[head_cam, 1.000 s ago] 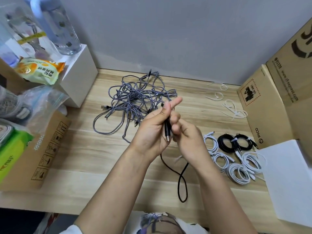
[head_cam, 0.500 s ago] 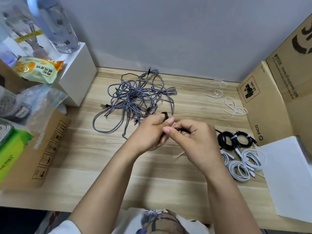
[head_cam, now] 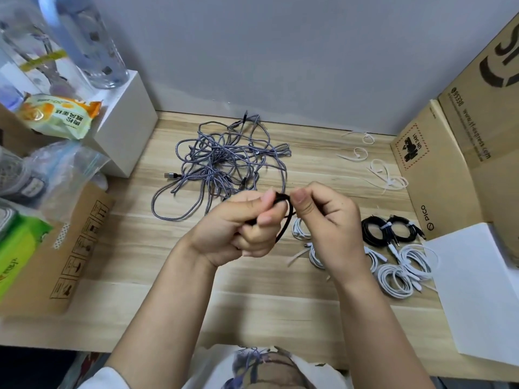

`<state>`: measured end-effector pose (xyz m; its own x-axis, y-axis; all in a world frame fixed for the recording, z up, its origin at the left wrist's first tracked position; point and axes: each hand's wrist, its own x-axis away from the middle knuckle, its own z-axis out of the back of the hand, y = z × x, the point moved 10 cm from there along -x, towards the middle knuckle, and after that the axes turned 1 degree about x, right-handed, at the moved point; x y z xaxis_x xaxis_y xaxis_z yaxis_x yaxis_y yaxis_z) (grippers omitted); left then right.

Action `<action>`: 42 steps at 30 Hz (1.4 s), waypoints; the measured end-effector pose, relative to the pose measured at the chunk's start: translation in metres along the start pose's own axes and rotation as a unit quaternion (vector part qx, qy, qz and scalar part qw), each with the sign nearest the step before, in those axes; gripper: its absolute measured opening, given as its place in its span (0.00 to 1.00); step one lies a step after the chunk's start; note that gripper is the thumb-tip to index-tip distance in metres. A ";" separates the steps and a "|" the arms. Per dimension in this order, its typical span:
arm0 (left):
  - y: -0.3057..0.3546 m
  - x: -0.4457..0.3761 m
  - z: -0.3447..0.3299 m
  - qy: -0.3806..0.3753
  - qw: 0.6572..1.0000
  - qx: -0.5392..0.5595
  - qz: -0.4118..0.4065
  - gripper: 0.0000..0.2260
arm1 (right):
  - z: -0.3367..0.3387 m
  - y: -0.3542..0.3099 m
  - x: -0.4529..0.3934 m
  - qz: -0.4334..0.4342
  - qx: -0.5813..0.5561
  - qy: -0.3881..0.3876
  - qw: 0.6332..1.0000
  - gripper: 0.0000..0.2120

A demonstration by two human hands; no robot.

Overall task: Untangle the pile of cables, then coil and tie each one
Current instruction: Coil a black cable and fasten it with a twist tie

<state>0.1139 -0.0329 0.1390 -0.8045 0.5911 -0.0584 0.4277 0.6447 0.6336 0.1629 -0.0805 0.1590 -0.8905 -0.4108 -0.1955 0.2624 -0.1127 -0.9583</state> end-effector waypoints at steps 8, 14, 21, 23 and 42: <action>0.069 0.004 0.015 0.094 0.938 0.227 -0.244 0.08 | -0.026 0.029 0.004 -0.066 0.104 -0.115 0.986 0.21; 0.073 0.025 0.056 0.381 0.871 -0.038 -0.309 0.10 | -0.031 0.004 0.007 0.003 0.189 -0.110 0.976 0.23; 0.051 0.011 0.047 0.368 0.847 -0.345 -0.167 0.09 | -0.015 -0.011 0.010 0.015 0.194 -0.060 0.979 0.18; 0.043 0.008 0.048 0.358 0.840 -0.385 -0.131 0.09 | -0.008 -0.016 0.009 0.026 0.194 -0.042 0.980 0.13; -0.001 0.001 -0.002 0.046 0.983 -0.175 0.000 0.14 | 0.020 -0.017 -0.001 0.012 -0.003 0.030 0.999 0.05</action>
<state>0.1115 -0.0337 0.1400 -0.8447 0.5352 0.0014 0.2728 0.4283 0.8615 0.1669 -0.0959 0.1793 -0.9048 -0.3585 -0.2300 0.2818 -0.0988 -0.9544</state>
